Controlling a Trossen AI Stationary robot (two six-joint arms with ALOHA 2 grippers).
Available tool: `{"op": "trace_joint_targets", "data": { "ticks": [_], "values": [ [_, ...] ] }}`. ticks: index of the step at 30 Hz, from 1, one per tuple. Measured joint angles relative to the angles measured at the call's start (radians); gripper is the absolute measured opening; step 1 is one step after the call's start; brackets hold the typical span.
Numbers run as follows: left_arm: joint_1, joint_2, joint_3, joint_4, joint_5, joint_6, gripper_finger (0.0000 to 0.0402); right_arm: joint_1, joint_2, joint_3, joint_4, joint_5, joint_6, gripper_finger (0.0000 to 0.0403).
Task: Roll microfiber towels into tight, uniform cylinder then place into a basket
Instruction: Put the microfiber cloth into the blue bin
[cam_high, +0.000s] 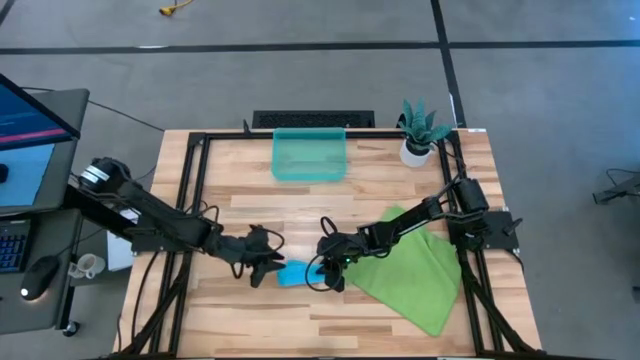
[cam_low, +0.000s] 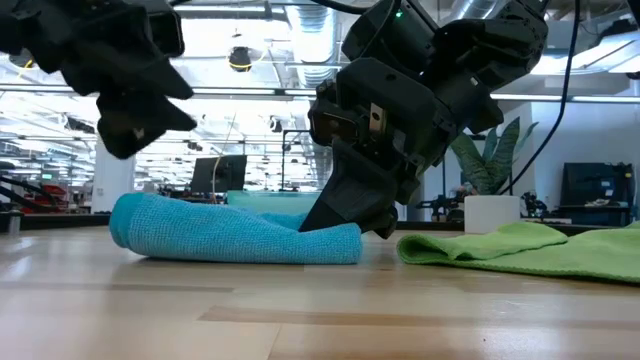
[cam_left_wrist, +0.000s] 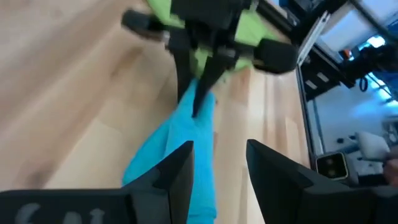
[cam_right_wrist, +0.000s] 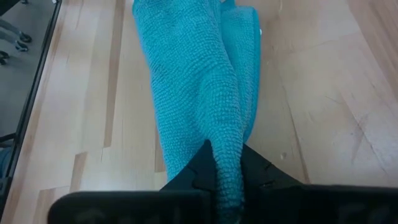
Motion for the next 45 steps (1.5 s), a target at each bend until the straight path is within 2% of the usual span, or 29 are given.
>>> {"op": "trace_joint_targets", "data": {
  "ticks": [7,10,14,17,21,30,38,41,45],
  "values": [
    [0.0,-0.009,0.001,-0.024,-0.051,0.074,0.0152,0.0,0.0,0.0,0.0,0.0,0.0,0.0047],
    [0.0,0.022,0.0,-0.026,-0.074,0.095,0.0173,0.0,0.0,0.0,0.001,0.0,0.0,0.0047],
    [0.017,0.076,0.001,-0.011,-0.073,0.015,0.021,0.0,0.0,0.0,0.002,0.0,0.0,0.0047],
    [0.037,0.127,0.001,-0.001,-0.026,-0.073,0.0231,0.0,0.0,0.0,0.002,0.0,0.0,0.0047],
    [0.057,0.214,0.001,0.063,0.093,-0.12,0.0241,0.0,0.0,0.0,0.003,0.0,0.0,0.0047],
    [0.093,0.384,0.005,0.202,0.199,-0.187,0.0242,0.0,0.0,0.0,0.002,0.0,0.0,0.0047],
    [0.069,0.393,0.004,0.215,0.234,-0.163,0.0241,0.0,0.0,0.0,0.003,0.0,0.0,0.0047],
    [0.063,0.395,0.003,0.237,0.254,-0.138,0.0226,0.0,0.0,0.0,0.004,0.0,0.0,0.0047],
    [0.062,0.398,0.032,0.208,0.28,-0.119,0.0178,0.0,0.0,0.0,0.004,0.0,0.0,0.0047]
  ]
}}
